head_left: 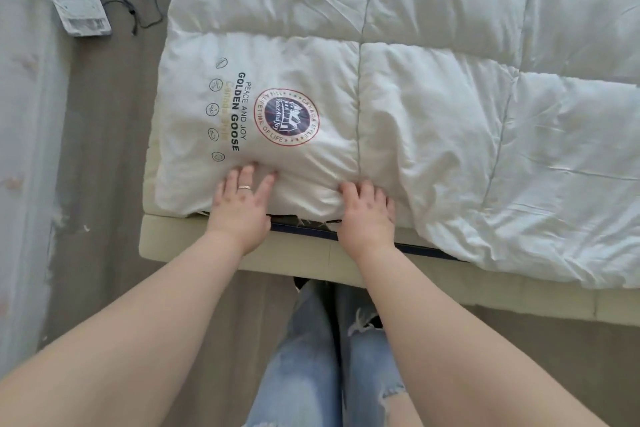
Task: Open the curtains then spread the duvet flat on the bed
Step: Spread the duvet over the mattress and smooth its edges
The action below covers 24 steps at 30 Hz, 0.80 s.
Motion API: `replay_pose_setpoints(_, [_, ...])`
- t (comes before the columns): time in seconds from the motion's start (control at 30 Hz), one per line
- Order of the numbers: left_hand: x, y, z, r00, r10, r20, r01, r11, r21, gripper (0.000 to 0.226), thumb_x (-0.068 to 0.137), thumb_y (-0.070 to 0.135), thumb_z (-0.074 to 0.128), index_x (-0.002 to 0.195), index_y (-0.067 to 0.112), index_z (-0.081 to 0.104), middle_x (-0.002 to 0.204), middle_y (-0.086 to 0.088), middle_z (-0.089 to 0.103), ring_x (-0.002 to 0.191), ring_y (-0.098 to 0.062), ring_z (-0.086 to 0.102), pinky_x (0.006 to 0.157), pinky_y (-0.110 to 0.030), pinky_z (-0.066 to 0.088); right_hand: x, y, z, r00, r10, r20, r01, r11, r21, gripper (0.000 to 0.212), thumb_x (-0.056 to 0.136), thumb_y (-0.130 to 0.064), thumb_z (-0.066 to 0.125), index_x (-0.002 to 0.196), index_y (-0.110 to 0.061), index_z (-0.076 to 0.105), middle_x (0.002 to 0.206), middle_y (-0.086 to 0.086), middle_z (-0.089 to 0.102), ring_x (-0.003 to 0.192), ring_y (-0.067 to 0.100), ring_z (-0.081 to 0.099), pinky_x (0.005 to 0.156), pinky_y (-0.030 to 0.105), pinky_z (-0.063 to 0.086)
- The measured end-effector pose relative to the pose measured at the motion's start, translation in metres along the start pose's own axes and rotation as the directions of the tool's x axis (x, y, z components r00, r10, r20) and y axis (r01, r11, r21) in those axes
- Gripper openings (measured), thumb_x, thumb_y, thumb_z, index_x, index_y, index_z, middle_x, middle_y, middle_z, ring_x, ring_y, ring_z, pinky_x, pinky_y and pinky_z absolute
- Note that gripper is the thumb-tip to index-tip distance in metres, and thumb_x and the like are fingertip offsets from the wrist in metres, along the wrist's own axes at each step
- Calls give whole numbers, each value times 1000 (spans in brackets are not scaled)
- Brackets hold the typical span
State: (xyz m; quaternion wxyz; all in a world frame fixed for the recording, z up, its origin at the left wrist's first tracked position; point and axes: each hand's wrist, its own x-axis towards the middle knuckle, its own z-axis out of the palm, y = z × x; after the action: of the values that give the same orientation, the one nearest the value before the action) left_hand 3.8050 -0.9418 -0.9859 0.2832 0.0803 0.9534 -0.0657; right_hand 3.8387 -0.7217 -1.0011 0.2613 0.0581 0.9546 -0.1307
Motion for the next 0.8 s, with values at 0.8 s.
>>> replay_pose_setpoints(0.8, [54,-71,-24,980,188,71,-199,963,184,104,55,56,71,141,42,13,139,-3,25,133,-29,25,110,-55,19,48,-59,-28,802,-156,577,262,959,-106,58,87,-29,58,139,-14,38,136,11,46,124,37,50,95,48,49])
